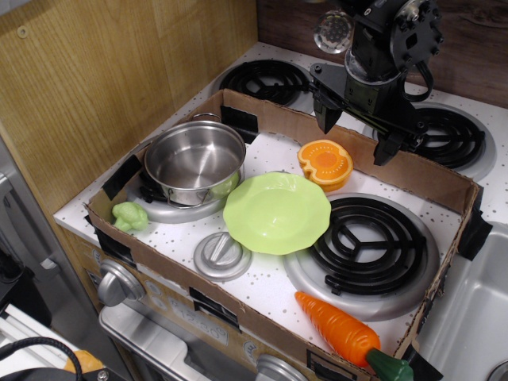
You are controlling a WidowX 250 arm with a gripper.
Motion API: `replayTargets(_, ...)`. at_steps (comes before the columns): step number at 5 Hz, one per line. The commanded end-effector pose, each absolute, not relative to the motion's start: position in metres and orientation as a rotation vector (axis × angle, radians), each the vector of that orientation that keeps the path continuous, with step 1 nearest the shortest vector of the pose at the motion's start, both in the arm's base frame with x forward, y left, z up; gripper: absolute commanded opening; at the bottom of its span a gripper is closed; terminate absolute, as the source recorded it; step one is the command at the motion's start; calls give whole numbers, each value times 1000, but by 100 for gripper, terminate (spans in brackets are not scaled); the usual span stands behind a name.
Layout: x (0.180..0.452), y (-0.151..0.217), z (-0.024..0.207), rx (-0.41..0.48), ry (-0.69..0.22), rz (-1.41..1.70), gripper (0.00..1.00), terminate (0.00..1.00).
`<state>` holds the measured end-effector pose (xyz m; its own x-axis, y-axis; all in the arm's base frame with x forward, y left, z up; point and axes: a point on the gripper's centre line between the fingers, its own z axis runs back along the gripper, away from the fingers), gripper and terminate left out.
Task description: Put carrot on plate
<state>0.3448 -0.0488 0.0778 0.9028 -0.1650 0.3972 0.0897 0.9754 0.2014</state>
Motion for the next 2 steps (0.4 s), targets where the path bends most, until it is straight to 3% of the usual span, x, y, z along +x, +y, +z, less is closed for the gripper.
replayTargets(1,345,-49,78,181,-425,-132,100,0)
replayTargets(2,339,-55,99,248,-439,-76,100,0)
